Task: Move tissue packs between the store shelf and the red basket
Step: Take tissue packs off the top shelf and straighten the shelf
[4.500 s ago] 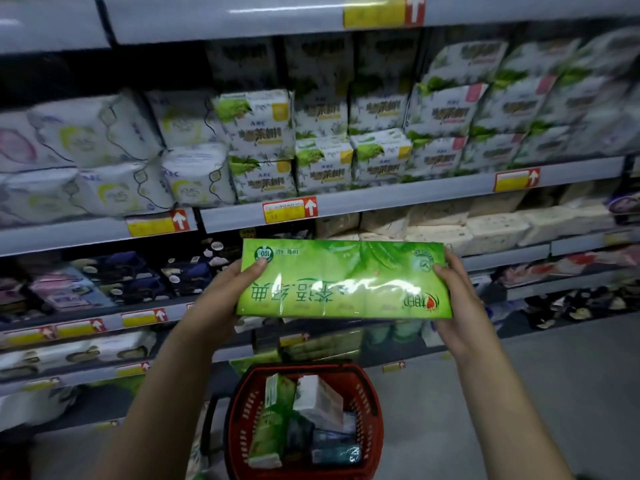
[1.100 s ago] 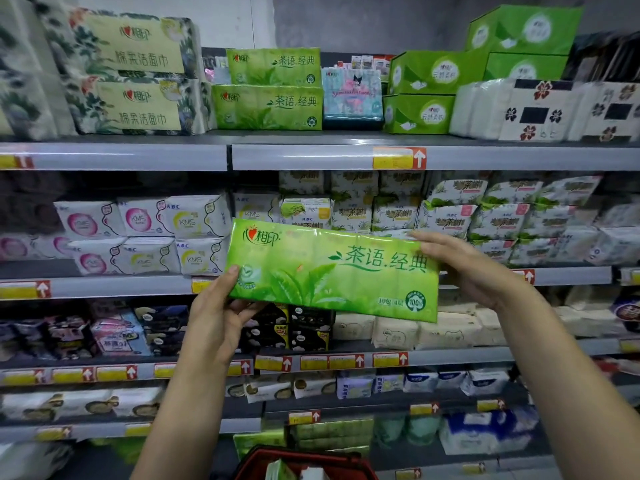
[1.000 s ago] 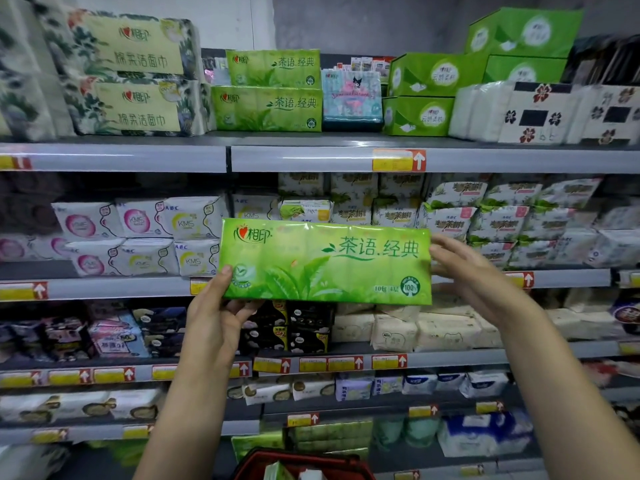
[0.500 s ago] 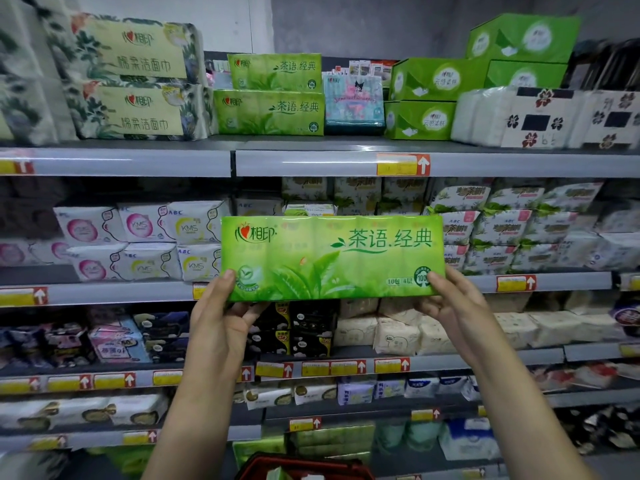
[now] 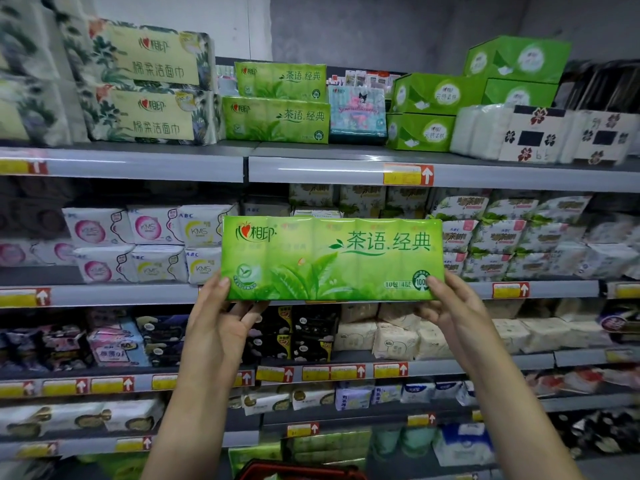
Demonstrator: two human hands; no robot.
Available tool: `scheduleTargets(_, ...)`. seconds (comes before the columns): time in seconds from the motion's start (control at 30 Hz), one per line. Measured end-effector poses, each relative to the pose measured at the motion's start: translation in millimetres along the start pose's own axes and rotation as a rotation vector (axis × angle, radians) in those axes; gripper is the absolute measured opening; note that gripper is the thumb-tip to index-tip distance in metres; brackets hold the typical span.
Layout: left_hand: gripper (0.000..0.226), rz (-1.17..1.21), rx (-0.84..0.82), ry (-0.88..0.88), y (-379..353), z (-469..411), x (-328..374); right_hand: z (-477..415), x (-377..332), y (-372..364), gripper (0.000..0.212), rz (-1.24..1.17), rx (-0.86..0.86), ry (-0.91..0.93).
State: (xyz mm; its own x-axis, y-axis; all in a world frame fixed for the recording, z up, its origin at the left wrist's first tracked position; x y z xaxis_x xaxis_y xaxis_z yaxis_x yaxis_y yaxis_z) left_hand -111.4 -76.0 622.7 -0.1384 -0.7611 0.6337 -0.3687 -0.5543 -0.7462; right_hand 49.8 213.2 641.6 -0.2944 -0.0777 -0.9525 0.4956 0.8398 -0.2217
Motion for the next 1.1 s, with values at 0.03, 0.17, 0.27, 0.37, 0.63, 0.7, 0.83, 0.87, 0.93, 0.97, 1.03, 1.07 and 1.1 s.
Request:
scheduleTargets(0.03,0.036,0.002,-0.004,-0.003,-1,-1,3,0,-3,-1,0.127,0.021,0.01,0.006)
scheduleTargets(0.17,0.019,-0.017,-0.054,-0.012,-11,-11,19,-1,-19,-14,0.15,0.042,-0.001,0.028)
scheduleTargets(0.27,0.038,-0.022,-0.087,-0.027,-18,-20,38,-7,-35,-23,0.145,0.041,0.001,0.061)
scheduleTargets(0.37,0.053,-0.041,-0.106,-0.047,-26,-33,56,-16,-52,-38,0.129,0.046,-0.019,0.091)
scheduleTargets(0.63,0.054,-0.239,-0.167,-0.172,-59,-81,96,-76,-88,-55,0.117,0.164,-0.067,0.155)
scheduleTargets(0.7,0.051,-0.288,-0.167,-0.183,-66,-99,103,-96,-101,-58,0.118,0.176,-0.078,0.184)
scheduleTargets(0.83,0.066,-0.34,-0.208,-0.246,-89,-133,117,-136,-135,-73,0.077,0.218,-0.138,0.267)
scheduleTargets(0.87,0.059,-0.346,-0.199,-0.244,-92,-145,117,-147,-142,-76,0.065,0.213,-0.147,0.281)
scheduleTargets(0.93,0.047,-0.364,-0.16,-0.242,-93,-167,117,-168,-155,-78,0.075,0.215,-0.15,0.31)
scheduleTargets(0.97,0.046,-0.381,-0.148,-0.246,-94,-179,117,-180,-161,-80,0.088,0.238,-0.16,0.319)
scheduleTargets(1.03,0.045,-0.417,-0.12,-0.263,-97,-197,121,-197,-169,-83,0.098,0.299,-0.167,0.333)
scheduleTargets(1.07,0.044,-0.442,-0.115,-0.271,-98,-205,122,-204,-171,-85,0.09,0.319,-0.172,0.335)
scheduleTargets(1.1,0.043,-0.473,-0.11,-0.271,-99,-213,123,-211,-171,-86,0.082,0.34,-0.177,0.337)
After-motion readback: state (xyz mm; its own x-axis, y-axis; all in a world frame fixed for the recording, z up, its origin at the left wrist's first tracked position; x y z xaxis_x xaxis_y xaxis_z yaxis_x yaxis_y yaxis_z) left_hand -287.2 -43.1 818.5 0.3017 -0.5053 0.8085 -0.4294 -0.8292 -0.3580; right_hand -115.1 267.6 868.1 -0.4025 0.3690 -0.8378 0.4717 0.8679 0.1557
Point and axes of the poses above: each hand's wrist, its own z-axis away from the middle knuckle, its own y-axis out of the back of the hand, x = y × z, the point moved 10 cm from there along -z, towards the middle knuckle, and after that the axes turned 4 degrees about -x, right-handed, at the moved point
